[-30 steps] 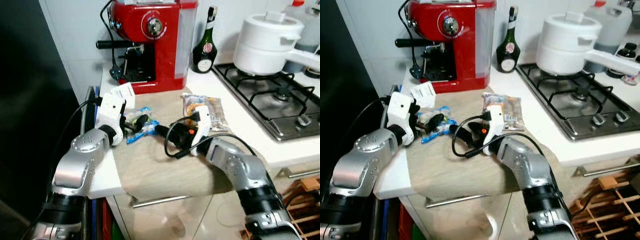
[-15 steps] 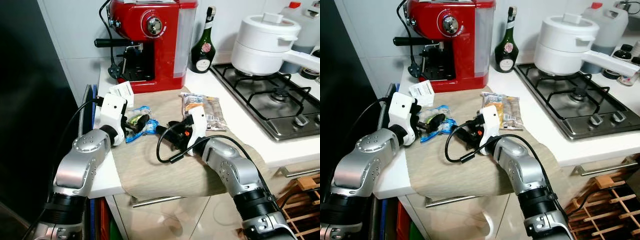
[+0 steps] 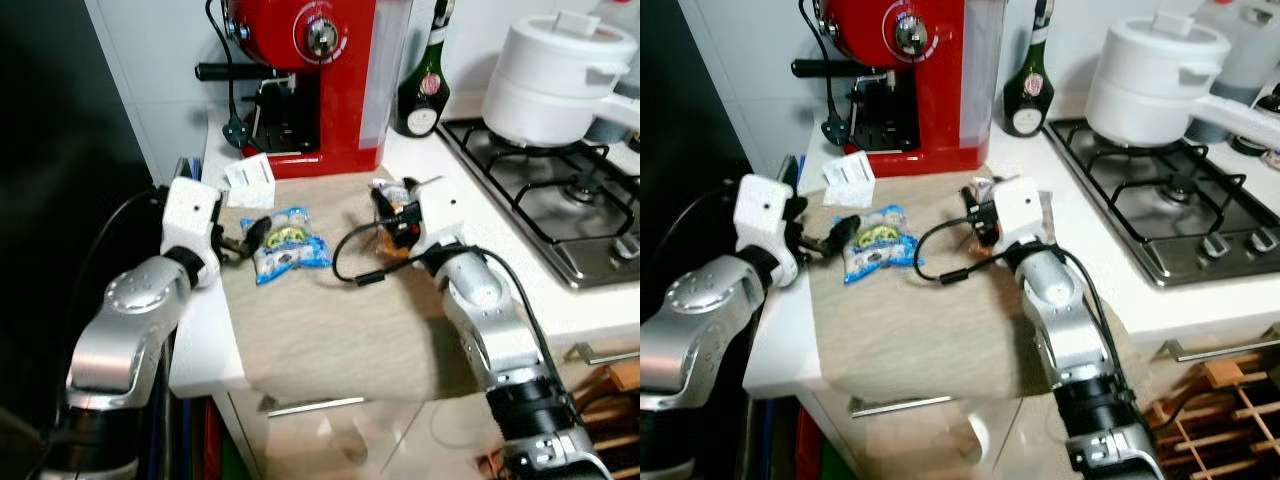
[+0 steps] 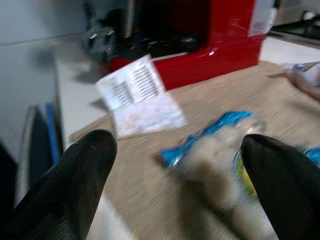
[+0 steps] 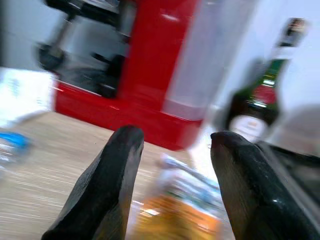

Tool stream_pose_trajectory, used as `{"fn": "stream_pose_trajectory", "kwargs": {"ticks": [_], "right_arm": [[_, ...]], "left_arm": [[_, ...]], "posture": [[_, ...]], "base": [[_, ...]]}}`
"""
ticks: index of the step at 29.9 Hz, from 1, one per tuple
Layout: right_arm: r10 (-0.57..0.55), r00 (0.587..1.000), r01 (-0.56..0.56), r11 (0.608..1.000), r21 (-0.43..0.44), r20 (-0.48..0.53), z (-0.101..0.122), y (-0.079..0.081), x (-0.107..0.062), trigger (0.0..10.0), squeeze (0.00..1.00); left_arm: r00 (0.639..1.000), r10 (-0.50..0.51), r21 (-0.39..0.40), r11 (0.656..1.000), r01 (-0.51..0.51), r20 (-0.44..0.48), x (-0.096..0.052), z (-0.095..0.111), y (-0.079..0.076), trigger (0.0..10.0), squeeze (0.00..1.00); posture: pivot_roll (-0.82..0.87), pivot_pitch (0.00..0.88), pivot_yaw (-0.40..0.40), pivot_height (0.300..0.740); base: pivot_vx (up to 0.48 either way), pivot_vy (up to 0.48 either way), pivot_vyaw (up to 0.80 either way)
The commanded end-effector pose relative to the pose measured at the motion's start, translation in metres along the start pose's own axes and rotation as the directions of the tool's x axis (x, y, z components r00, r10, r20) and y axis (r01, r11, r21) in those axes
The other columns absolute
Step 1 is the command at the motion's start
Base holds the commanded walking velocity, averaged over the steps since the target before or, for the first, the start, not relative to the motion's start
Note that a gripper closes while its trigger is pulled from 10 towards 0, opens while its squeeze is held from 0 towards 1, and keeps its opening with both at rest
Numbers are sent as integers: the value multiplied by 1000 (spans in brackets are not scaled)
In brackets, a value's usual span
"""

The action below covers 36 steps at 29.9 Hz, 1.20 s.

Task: Restocking fridge

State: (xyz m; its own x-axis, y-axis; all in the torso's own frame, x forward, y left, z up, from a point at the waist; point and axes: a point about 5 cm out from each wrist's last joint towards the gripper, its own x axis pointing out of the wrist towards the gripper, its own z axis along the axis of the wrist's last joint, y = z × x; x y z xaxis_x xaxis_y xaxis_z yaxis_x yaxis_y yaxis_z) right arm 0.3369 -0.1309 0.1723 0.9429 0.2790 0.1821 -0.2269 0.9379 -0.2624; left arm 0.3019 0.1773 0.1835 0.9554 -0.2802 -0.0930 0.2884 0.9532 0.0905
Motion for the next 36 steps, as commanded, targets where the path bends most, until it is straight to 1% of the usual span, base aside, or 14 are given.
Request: {"fn": "stream_pose_trajectory", "kwargs": {"ticks": [1,4,7,12,13,15,18,20,21,23,25,28,31,36], "right_arm": [[-65,998,65,998,-11,-1,-3,-9,-1,10000,0],[-196,980,194,979,-57,-28,-10,-31,-9,10000,0],[-253,966,247,962,-112,-44,-16,-42,-15,10000,0],[-345,939,336,912,-235,3,-16,-58,-16,10000,0],[-405,914,386,889,-248,-31,-22,-66,-19,10000,0],[-447,890,420,878,-230,-83,-31,-72,-23,10000,0],[-460,883,432,874,-220,-95,-33,-73,-24,10000,0],[-469,878,447,876,-182,-97,-34,-73,-24,10000,0],[-474,873,463,879,-110,-117,-34,-71,-24,10000,0],[-474,872,466,880,-92,-121,-34,-71,-24,10000,0],[-490,866,489,871,-42,-97,-29,-70,-25,10000,0],[-503,860,504,864,-13,-89,-26,-72,-25,10000,0],[-477,871,490,858,151,-120,-23,-71,-25,10000,0],[-423,883,469,822,324,-205,-25,-75,-24,10000,0]], "left_arm": [[1000,12,2,1000,-12,21,-1,2,-1,10000,0],[999,15,-7,1000,-15,49,1,5,-7,10000,0],[998,3,-11,1000,-3,57,5,6,-10,10000,0],[998,-36,-62,997,39,53,15,7,-17,10000,0],[996,-75,-100,992,80,53,28,10,-22,10000,0],[993,-108,-119,987,112,44,43,12,-27,10000,0],[991,-124,-138,982,128,40,54,15,-29,10000,0],[989,-146,-190,971,148,24,67,16,-31,10000,0],[987,-161,-210,964,161,17,77,18,-34,10000,0],[986,-168,-214,962,168,18,79,19,-35,10000,0],[978,-207,-304,929,209,39,91,25,-44,10000,0],[973,-228,-340,912,230,46,97,28,-50,10000,0],[958,-284,-432,860,272,39,108,28,-63,10000,0],[951,-309,-510,815,275,18,116,23,-71,10000,0]], "posture": [[-4,0,-28,740],[-5,0,-32,740],[-18,0,-27,740],[-49,0,-7,740],[-75,0,10,740],[-84,0,18,740],[-101,0,31,740],[-122,0,51,740],[-137,0,69,740],[-137,0,69,740],[-160,0,98,740],[-165,0,104,740],[-187,0,131,740],[-214,0,147,740]], "base": [[0,0,0],[0,0,0],[0,0,0],[0,0,0],[0,0,0],[0,0,0],[0,0,0],[0,0,0],[0,0,0],[0,0,0],[0,0,0],[0,0,0],[0,0,0],[0,0,0]]}}
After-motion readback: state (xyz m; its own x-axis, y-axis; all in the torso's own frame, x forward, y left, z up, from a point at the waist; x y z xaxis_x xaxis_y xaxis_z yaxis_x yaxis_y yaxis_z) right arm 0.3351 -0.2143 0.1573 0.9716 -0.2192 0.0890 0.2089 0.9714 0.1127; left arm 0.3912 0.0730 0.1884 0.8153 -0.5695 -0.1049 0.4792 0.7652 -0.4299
